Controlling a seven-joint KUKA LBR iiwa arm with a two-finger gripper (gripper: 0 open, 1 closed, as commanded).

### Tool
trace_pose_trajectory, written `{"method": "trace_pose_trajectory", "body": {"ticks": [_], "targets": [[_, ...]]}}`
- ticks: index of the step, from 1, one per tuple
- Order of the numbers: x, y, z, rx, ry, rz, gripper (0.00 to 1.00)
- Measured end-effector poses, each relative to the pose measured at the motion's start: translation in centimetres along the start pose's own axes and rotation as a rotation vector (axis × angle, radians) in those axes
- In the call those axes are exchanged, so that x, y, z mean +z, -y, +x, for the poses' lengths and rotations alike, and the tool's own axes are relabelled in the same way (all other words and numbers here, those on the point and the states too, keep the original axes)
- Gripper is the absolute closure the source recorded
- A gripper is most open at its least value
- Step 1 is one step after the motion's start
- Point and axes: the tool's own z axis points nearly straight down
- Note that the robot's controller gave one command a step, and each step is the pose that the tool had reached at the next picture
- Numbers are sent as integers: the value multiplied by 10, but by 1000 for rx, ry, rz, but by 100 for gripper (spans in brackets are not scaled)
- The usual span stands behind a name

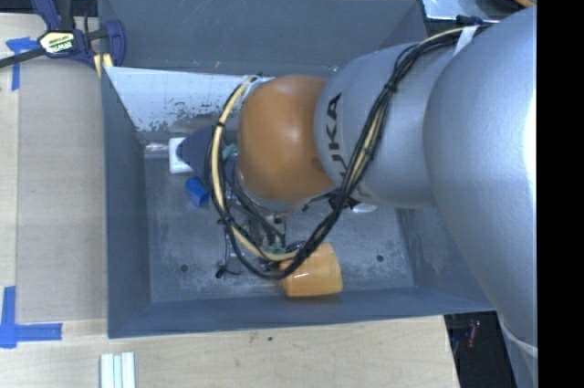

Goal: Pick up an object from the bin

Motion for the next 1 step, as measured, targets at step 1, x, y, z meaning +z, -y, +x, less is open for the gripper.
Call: {"method": "trace_pose_trajectory", "body": {"ticks": [1], "targets": [[0,0,0,0,0,0,0]]}}
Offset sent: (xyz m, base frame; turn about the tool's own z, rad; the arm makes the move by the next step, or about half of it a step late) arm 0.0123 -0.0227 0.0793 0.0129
